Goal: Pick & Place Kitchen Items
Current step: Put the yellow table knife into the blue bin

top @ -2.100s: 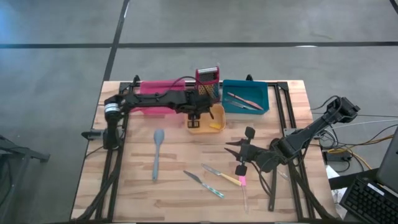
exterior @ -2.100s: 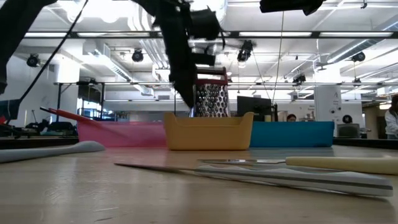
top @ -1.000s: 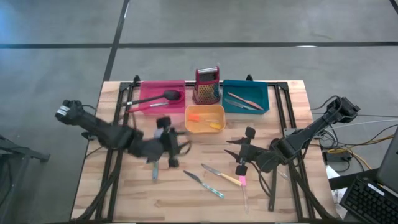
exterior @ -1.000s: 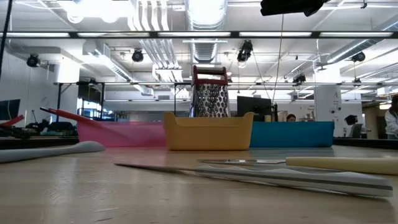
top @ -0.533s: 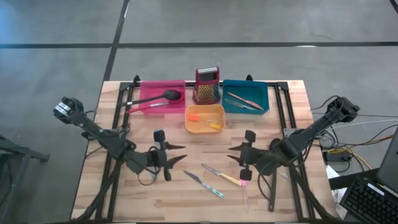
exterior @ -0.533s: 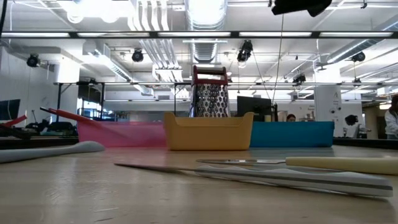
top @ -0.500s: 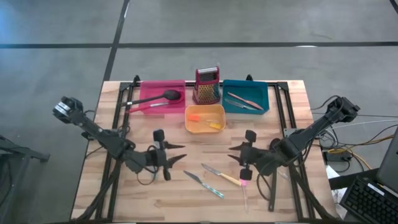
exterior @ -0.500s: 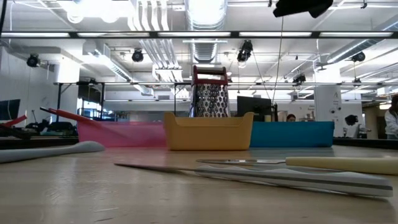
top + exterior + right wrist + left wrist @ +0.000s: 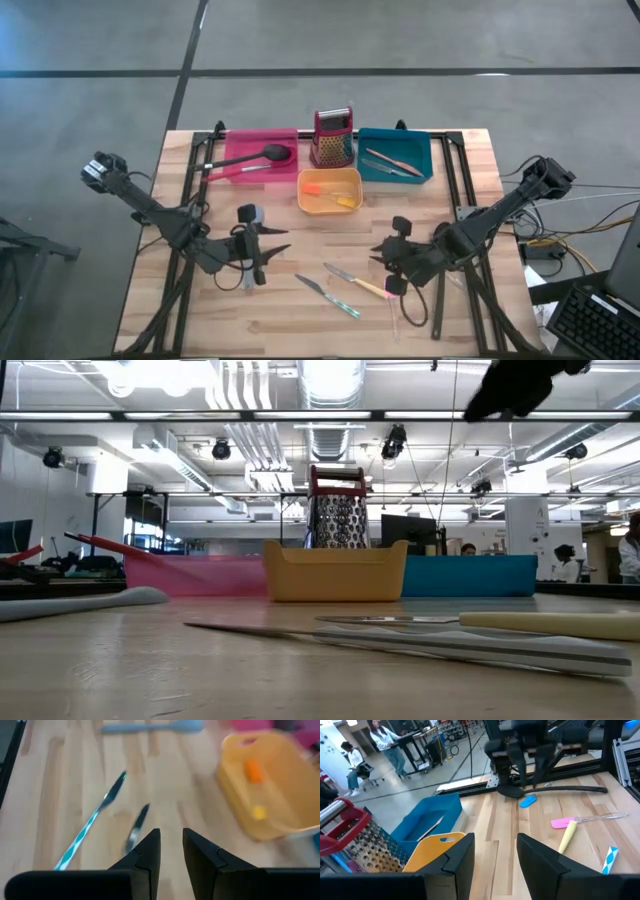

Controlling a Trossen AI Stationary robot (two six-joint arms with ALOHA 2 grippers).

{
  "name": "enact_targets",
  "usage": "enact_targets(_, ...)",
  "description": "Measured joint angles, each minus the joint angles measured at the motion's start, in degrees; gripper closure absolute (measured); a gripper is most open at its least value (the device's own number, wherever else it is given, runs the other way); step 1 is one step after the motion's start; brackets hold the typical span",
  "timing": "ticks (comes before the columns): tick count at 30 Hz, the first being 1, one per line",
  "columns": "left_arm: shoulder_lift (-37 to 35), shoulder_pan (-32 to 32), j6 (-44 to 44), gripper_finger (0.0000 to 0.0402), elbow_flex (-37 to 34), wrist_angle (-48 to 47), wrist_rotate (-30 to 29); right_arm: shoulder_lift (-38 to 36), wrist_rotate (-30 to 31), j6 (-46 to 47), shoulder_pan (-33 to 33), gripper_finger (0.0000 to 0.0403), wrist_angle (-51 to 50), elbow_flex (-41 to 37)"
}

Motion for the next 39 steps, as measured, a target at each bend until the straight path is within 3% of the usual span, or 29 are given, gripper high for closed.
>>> enact_targets(7, 0.0, 0.0, -0.1, 0.0250, 0.0, -0.3, 0.0, 5.4, -8.7, 4.6, 0.1, 0.0317, -0.3, 0.0)
enact_targets(19, 0.1, 0.0, -1.2, 0.0250, -1.0, -0.6, 0.0, 15.8, -18.6, 9.2, 0.1, 0.0268, -0.5, 4.1)
enact_targets(24, 0.1, 0.0, -1.5, 0.0250, -1.0, -0.5, 0.1, 21.2, -19.3, 9.2, 0.1, 0.0242, -2.3, 8.4)
enact_targets(31, 0.1, 0.0, -1.9, 0.0250, -1.0, -0.6, 0.1, 28.3, -19.5, 10.3, 0.1, 0.0207, -12.8, 15.9)
enact_targets(39, 0.1, 0.0, -1.9, 0.0250, -1.4, -0.6, 0.1, 31.0, -22.0, 11.0, -0.1, 0.0191, -15.1, 17.4)
